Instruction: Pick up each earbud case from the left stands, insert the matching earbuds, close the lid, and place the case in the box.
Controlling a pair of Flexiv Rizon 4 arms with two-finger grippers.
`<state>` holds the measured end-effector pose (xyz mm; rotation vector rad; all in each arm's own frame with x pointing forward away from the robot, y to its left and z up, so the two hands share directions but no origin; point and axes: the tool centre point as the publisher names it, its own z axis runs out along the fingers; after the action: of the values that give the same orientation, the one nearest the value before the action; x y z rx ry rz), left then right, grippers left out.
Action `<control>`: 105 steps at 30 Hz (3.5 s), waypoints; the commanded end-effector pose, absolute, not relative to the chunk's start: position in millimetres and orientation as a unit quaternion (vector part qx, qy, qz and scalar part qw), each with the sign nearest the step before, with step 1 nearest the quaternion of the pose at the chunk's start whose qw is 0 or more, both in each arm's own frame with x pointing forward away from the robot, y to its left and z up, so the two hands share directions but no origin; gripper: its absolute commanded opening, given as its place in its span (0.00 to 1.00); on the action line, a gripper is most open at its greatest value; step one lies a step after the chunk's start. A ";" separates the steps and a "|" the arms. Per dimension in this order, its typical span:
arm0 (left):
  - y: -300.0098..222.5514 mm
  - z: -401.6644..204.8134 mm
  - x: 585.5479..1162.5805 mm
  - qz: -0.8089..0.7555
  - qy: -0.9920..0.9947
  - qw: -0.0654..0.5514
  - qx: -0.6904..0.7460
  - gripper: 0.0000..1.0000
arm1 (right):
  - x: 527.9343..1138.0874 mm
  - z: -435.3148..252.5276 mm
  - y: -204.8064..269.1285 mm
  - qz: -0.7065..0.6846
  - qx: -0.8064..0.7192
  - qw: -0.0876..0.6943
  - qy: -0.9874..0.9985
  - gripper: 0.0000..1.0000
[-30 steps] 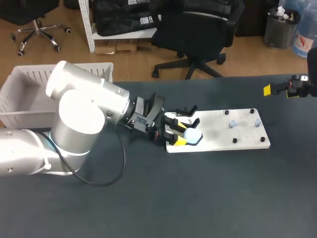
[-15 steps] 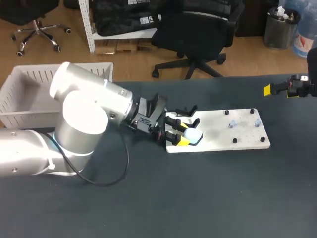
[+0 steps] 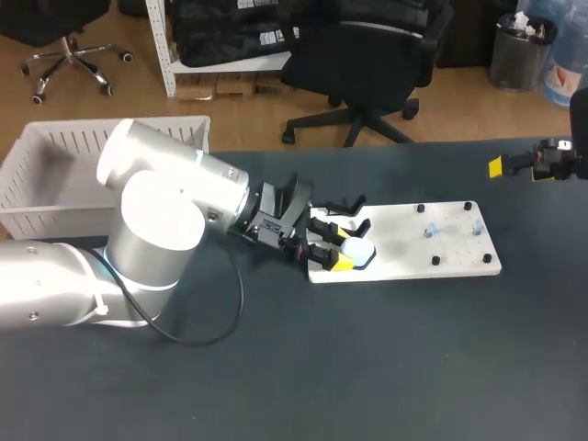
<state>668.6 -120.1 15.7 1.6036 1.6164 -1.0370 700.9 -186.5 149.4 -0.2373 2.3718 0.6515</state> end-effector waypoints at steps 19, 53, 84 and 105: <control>-121.0 13.5 666.1 -0.401 0.609 0.324 0.604 0.47 | 701.4 149.6 -187.0 0.249 -0.091 0.328 0.906 1.00; -98.3 103.5 644.6 -0.448 0.544 0.450 0.548 0.00 | 701.4 149.6 -187.0 0.249 -0.091 0.328 0.906 1.00; -87.9 140.9 640.5 -0.461 0.526 0.501 0.509 0.00 | 701.4 149.6 -187.0 0.249 -0.091 0.328 0.906 1.00; -122.6 151.8 608.9 -0.518 0.483 0.470 0.526 0.00 | 623.6 193.0 -129.4 0.241 -0.211 0.343 0.883 1.00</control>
<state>602.1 -117.1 153.8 1.2687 1.1951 -1.2502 645.3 -132.2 180.2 -0.5586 2.2877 0.6594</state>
